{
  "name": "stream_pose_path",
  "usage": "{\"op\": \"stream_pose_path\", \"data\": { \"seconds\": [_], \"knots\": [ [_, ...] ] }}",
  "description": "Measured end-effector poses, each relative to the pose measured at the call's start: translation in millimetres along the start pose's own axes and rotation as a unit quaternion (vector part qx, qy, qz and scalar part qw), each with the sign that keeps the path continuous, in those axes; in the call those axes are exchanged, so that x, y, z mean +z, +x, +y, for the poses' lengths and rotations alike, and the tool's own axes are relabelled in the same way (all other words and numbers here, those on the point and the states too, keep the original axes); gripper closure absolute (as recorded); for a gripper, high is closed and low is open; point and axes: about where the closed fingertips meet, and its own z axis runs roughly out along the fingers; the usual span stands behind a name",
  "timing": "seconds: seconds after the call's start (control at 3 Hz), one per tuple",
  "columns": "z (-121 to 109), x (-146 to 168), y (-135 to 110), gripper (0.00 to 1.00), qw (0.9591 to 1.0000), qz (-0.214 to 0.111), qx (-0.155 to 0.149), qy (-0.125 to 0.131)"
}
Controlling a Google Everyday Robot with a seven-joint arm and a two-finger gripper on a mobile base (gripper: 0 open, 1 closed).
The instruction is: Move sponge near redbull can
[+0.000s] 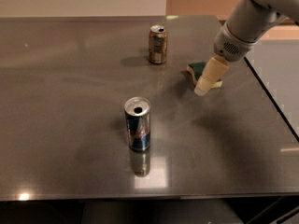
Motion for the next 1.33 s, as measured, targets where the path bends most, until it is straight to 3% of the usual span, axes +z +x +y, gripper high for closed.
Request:
{"op": "stream_pose_path", "data": {
  "seconds": [0.33,1.0,1.33],
  "knots": [
    [-19,24,7,0.00,0.9996,0.006,0.027,-0.003],
    [-37,54,19,0.00,0.9980,0.012,0.061,-0.013],
    [-39,59,22,0.17,0.9975,0.012,0.068,-0.016]
  ]
}}
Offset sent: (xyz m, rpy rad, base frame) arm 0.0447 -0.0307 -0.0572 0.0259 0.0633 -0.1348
